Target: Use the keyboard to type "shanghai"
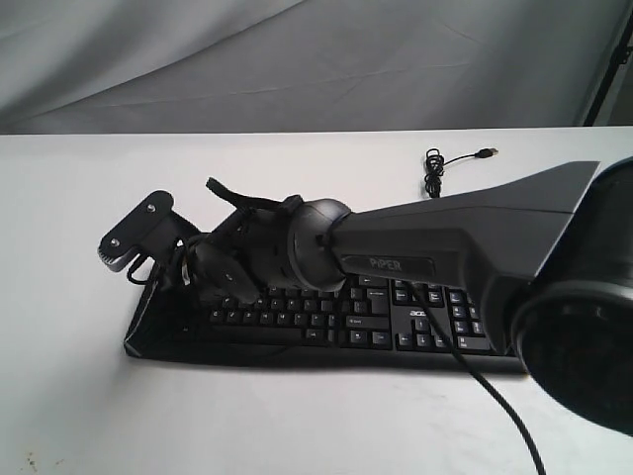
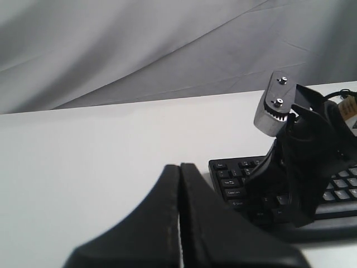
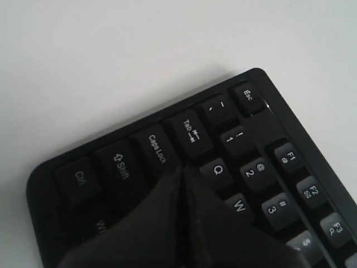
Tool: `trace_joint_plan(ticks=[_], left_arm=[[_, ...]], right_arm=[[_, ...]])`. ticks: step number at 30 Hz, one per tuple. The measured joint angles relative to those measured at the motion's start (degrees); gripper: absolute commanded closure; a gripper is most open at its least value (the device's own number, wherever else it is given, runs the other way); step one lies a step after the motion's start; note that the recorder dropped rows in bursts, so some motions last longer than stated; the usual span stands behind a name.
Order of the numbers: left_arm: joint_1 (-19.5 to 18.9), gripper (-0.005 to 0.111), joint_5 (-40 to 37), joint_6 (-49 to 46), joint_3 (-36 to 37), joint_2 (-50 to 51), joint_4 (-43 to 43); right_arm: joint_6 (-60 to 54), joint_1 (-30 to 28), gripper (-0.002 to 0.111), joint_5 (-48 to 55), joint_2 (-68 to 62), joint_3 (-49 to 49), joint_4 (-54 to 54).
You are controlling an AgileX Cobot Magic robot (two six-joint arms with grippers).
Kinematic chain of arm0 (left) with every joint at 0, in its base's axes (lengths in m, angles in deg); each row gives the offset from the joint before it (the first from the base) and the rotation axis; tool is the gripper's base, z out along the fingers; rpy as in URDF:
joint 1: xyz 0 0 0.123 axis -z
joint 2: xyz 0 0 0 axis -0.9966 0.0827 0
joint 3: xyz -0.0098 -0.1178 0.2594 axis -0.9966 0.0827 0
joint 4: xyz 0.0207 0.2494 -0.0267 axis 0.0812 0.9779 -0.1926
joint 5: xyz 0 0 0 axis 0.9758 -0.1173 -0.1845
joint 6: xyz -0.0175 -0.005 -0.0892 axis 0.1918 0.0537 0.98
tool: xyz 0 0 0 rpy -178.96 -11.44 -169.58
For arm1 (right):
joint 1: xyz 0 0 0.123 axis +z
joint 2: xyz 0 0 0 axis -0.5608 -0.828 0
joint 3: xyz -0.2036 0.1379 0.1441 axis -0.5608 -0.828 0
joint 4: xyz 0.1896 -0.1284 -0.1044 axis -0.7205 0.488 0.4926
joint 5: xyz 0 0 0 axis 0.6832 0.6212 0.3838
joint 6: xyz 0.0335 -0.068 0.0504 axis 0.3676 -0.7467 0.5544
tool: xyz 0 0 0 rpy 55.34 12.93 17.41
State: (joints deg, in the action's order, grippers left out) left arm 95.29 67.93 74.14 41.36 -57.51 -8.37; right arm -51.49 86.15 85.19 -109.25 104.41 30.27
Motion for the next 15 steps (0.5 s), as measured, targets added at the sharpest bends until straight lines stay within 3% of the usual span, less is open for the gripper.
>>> trace_joint_plan(ticks=[15], left_arm=[[0.0, 0.107, 0.0, 0.0, 0.0, 0.0, 0.0]], right_arm=[[-0.18, 0.0, 0.108, 0.11, -0.5, 0.0, 0.0]])
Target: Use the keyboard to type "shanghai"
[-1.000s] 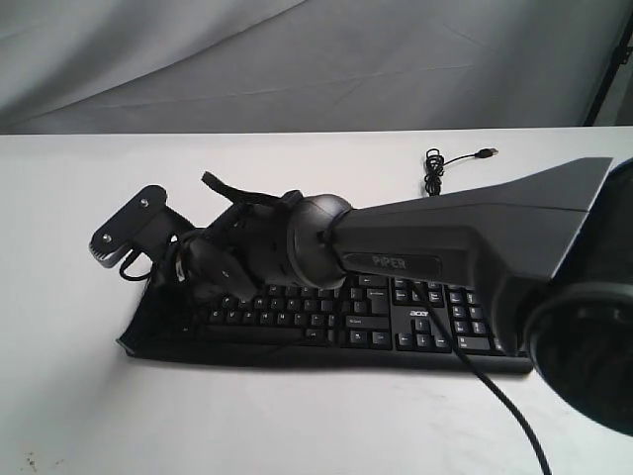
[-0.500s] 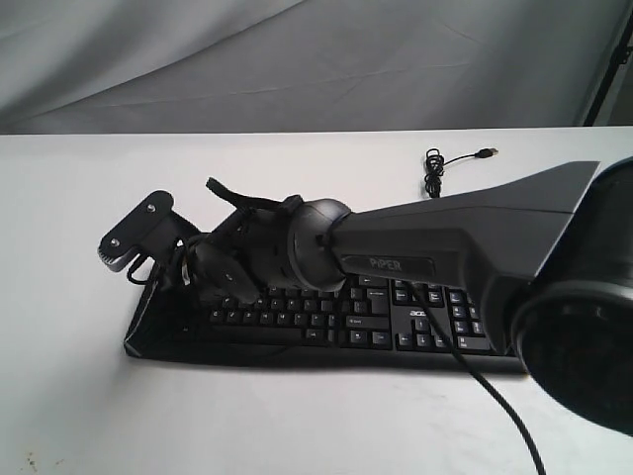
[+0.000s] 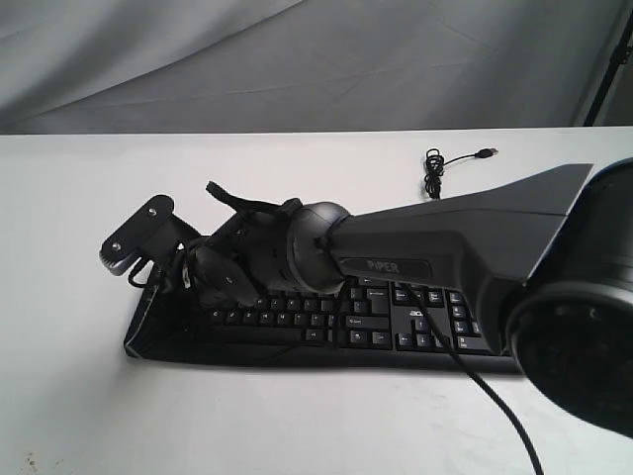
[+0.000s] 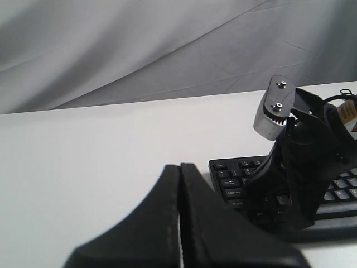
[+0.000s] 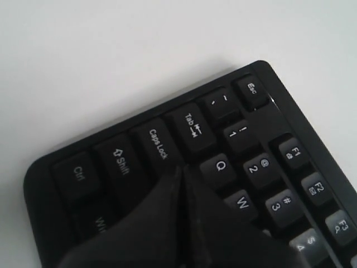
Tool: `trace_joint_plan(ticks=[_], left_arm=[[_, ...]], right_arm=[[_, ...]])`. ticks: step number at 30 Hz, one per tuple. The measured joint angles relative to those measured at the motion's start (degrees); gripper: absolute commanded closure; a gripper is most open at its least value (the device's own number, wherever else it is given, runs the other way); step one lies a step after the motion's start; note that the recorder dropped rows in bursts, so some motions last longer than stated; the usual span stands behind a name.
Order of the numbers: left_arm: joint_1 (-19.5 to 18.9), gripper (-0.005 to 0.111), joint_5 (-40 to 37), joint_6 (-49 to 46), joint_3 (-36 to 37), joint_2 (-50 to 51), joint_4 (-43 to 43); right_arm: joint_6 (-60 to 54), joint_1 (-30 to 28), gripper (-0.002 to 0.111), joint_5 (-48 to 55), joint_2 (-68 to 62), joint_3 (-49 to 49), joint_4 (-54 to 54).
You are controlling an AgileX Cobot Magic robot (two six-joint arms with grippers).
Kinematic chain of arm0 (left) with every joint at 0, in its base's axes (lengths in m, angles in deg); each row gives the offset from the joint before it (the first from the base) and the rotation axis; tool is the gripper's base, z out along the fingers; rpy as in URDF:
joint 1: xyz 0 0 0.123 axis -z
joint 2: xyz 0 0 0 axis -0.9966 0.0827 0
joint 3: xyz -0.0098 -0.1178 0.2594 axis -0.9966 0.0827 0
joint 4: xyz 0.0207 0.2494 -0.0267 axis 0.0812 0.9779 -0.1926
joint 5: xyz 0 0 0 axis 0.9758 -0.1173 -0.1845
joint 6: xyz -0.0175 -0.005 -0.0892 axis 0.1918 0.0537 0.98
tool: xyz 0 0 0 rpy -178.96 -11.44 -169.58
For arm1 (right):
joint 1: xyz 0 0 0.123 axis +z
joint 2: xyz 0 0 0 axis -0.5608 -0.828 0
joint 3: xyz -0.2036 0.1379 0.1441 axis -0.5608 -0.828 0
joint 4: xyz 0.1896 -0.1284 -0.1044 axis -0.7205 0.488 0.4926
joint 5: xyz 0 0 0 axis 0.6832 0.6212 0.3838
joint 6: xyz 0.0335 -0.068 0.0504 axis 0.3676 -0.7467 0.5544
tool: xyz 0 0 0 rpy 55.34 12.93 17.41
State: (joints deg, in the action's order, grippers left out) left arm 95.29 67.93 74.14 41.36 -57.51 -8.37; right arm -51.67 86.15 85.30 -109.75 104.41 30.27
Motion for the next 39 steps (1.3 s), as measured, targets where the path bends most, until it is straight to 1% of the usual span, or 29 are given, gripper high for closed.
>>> trace_joint_plan(ticks=[5, 10, 13, 17, 20, 23, 30, 39], left_arm=[[0.0, 0.107, 0.0, 0.0, 0.0, 0.0, 0.0], [0.0, 0.107, 0.0, 0.0, 0.0, 0.0, 0.0], [0.0, 0.107, 0.0, 0.0, 0.0, 0.0, 0.0], [0.0, 0.107, 0.0, 0.0, 0.0, 0.0, 0.0], [0.0, 0.107, 0.0, 0.0, 0.0, 0.0, 0.0], [0.0, 0.107, 0.0, 0.0, 0.0, 0.0, 0.0], [0.0, 0.107, 0.0, 0.0, 0.0, 0.0, 0.0], [0.0, 0.107, 0.0, 0.0, 0.0, 0.0, 0.0]], right_arm=[[-0.27, 0.0, 0.108, 2.54, 1.49, 0.0, 0.66], [-0.26, 0.0, 0.108, 7.01, 8.15, -2.3, 4.18], [0.58, -0.68, 0.108, 7.17, 13.31, -7.87, 5.74], [2.78, -4.39, 0.108, 4.48, 19.02, -17.48, 6.1], [3.3, -7.53, 0.108, 1.85, 21.08, -23.32, 5.68], [3.44, -8.08, 0.108, -1.58, 21.35, -26.81, 5.11], [3.43, -8.08, 0.108, -7.73, 20.25, -27.75, 3.3], [3.43, -9.73, 0.108, -8.97, 18.96, -27.75, 3.07]])
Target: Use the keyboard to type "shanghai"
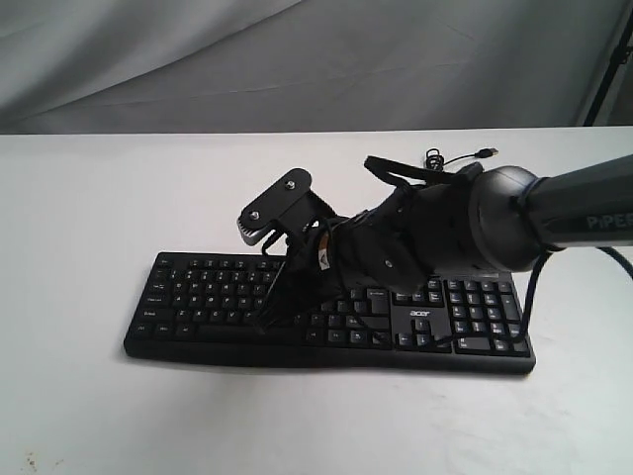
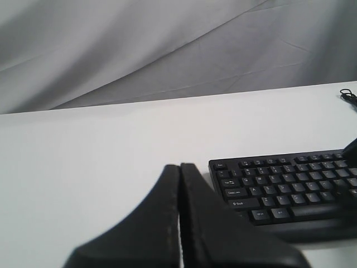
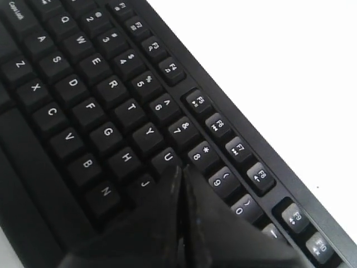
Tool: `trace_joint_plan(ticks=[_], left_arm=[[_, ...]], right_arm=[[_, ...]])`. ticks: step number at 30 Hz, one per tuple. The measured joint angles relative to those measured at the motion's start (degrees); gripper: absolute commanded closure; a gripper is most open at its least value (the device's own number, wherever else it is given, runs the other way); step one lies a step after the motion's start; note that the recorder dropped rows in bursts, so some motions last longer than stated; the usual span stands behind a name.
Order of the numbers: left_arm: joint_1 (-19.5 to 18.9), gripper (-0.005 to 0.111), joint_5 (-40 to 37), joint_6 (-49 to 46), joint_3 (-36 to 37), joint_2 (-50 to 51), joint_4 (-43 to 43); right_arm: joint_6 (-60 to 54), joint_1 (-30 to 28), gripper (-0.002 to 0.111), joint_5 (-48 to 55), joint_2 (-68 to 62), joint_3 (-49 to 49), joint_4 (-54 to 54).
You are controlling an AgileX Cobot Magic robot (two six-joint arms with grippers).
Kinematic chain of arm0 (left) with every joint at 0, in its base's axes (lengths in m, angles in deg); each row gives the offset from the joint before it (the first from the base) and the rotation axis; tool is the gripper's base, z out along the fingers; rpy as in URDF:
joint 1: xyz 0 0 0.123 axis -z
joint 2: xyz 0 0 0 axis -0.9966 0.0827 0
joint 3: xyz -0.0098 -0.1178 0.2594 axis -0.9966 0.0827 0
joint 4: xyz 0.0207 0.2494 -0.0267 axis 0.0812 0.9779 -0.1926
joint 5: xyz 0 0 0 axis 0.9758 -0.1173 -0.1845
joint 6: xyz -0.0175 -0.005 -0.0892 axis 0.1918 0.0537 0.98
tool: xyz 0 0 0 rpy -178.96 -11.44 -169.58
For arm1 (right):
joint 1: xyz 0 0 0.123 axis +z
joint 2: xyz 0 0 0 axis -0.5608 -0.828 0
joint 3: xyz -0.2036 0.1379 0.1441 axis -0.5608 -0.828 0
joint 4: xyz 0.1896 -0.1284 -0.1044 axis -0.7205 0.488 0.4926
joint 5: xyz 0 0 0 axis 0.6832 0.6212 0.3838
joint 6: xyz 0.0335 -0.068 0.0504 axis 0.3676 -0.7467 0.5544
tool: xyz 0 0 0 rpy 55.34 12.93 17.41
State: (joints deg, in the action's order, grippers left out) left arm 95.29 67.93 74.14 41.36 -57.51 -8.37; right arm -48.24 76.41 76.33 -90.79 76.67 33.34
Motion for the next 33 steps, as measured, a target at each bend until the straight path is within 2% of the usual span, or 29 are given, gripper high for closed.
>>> trace_joint_plan(ticks=[33], left_arm=[[0.0, 0.107, 0.0, 0.0, 0.0, 0.0, 0.0]], right_arm=[[0.0, -1.0, 0.108, -4.73, -2.98, -0.21, -0.9]])
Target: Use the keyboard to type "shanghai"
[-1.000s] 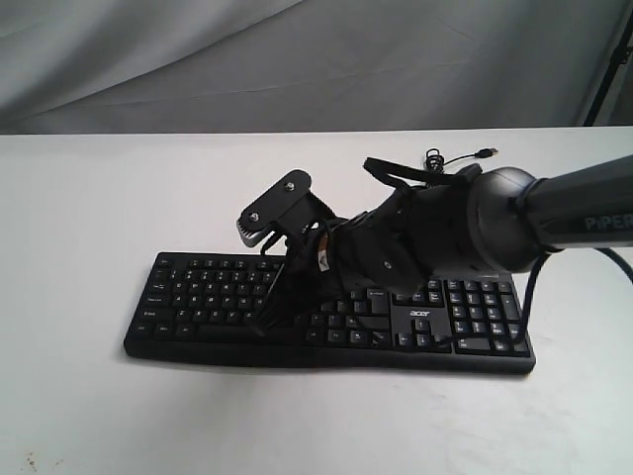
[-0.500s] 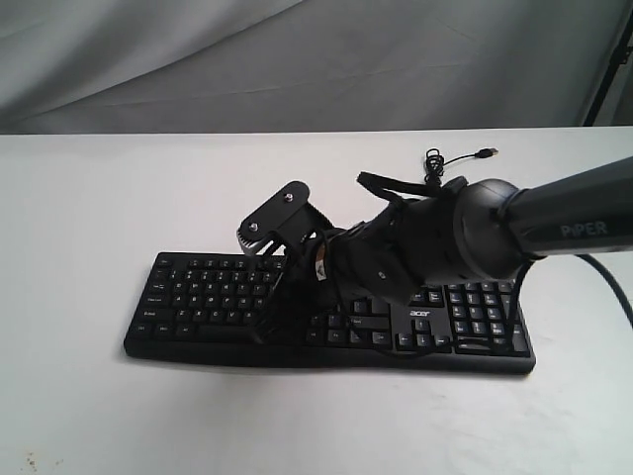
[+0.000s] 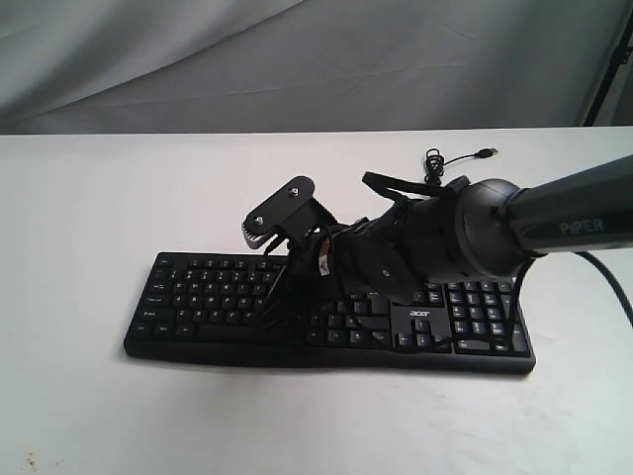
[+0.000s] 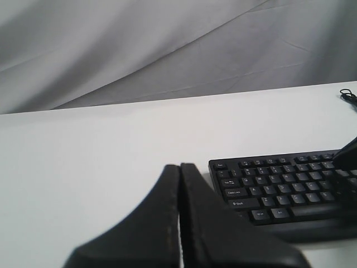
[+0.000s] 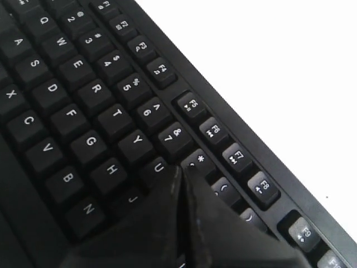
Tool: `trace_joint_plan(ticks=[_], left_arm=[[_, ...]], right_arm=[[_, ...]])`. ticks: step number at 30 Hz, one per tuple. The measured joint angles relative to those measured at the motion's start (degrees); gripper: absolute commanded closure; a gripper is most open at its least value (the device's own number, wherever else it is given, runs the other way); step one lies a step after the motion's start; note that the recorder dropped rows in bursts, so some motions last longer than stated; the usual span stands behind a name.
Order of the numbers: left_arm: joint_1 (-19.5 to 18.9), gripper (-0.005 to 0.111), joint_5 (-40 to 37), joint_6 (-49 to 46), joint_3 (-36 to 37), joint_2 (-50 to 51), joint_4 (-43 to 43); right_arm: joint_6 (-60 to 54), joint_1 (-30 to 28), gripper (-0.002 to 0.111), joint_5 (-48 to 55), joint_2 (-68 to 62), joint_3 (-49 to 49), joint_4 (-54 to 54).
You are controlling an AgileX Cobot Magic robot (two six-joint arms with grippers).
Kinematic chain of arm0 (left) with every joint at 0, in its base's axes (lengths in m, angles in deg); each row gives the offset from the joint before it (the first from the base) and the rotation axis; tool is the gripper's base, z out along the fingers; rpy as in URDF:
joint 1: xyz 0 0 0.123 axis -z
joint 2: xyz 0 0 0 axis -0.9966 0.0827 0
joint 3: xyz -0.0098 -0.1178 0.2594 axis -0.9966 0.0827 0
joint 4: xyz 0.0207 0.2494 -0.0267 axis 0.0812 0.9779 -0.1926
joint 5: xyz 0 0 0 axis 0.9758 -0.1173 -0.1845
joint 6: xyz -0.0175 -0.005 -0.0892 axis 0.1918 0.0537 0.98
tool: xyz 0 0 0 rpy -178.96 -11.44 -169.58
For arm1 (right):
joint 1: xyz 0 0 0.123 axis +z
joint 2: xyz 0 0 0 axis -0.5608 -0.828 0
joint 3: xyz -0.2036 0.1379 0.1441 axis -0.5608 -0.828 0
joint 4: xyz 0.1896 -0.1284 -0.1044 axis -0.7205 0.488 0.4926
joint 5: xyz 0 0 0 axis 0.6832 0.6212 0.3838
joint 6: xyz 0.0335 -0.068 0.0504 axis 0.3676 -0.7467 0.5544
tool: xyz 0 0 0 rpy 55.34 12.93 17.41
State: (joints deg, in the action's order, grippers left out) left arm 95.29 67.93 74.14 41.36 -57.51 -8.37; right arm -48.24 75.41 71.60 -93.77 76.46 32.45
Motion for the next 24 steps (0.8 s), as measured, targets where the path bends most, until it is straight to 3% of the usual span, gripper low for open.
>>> trace_joint_plan(ticks=[24], left_arm=[[0.0, 0.107, 0.0, 0.0, 0.0, 0.0, 0.0]], right_arm=[[0.0, -0.21, 0.108, -0.34, -0.77, 0.1, -0.1]])
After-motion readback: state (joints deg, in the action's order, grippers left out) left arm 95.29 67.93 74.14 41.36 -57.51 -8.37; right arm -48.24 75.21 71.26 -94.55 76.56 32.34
